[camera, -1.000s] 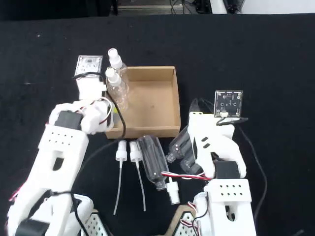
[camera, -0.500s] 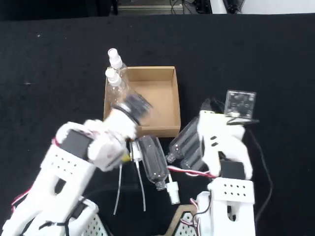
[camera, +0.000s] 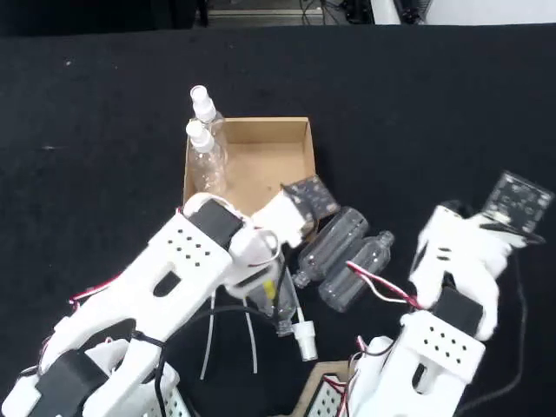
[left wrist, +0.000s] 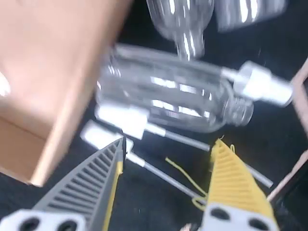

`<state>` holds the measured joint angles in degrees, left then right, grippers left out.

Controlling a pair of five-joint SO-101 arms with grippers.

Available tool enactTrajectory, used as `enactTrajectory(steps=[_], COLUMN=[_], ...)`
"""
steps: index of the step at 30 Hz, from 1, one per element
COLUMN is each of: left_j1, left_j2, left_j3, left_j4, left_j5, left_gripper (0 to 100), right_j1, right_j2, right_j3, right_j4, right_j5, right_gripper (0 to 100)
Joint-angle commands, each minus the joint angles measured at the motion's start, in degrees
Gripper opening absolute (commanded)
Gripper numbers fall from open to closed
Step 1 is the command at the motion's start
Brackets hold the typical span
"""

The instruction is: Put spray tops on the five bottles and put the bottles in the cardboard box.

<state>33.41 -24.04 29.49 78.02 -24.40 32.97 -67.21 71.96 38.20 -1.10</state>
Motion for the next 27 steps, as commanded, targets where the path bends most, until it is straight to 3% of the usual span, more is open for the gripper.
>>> enactTrajectory(steps=[1, 4, 7, 12, 27], left_j1=[3.12, 4.79, 4.88, 2.77, -6.20], left_j2=[0.97, 0.97, 0.70, 0.26, 0.09], left_j3=[-6.99, -3.82, 2.15, 10.95, 17.19], left_j4=[-0.53, -4.31, -13.80, -22.59, -22.33], left_j5=[5.80, 15.65, 23.38, 34.64, 35.69], left_gripper=[26, 26, 26, 27, 26], right_j1=[4.22, 8.44, 11.60, 11.43, 8.09], right_j2=[-1.63, -1.63, -1.63, -1.63, -1.63], right_j3=[2.07, 4.44, 5.14, 6.73, 8.22], right_j4=[0.44, 0.44, 0.62, 0.44, 0.35], right_j5=[0.62, 0.70, 0.70, 0.70, 0.70], right_gripper=[2.9, 2.9, 2.9, 2.9, 2.9])
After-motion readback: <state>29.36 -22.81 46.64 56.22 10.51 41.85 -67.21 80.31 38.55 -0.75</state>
